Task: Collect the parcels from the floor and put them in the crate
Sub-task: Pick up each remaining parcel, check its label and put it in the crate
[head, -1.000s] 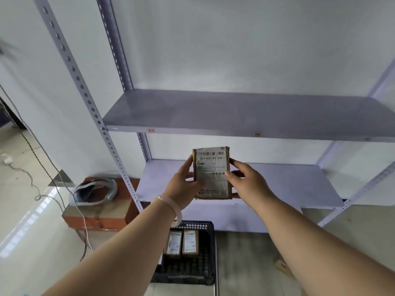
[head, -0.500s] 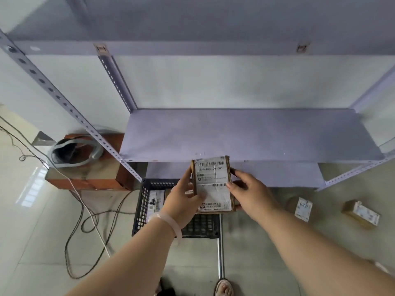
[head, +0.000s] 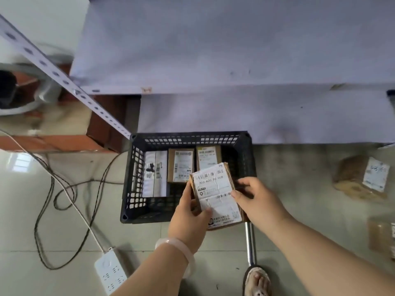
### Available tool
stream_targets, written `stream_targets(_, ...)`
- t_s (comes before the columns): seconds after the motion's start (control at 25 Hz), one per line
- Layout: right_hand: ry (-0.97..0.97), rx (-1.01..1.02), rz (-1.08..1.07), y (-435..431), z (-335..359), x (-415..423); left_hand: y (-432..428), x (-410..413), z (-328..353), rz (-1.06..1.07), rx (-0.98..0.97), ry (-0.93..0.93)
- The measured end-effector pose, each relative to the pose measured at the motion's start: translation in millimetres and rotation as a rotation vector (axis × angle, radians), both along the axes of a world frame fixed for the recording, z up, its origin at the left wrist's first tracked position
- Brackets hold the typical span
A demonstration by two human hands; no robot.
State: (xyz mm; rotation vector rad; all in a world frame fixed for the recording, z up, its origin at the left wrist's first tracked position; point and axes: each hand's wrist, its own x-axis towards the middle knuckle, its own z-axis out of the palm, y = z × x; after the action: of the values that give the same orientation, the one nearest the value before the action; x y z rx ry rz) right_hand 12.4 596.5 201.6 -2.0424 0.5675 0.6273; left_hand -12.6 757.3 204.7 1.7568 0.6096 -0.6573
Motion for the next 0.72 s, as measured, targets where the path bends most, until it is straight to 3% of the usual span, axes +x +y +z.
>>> stream_targets(0.2,0.018,0.006,0.187,49,-85,22,19,-10,-92,0.213,0.025,0.091)
stream_targets(0.36,0.015,-0.012,0.229,56,-122,43,52,2,-131,0.172,0.091,0.095)
stream_targets(0.52,-0.032,-0.044,0.081,65,-151,52,85,20,-160,0.151,0.124,0.157)
stream_targets(0.72,0.077,0.091,-0.164,76,-177,33,94,30,-173,-0.123,0.296,0.208)
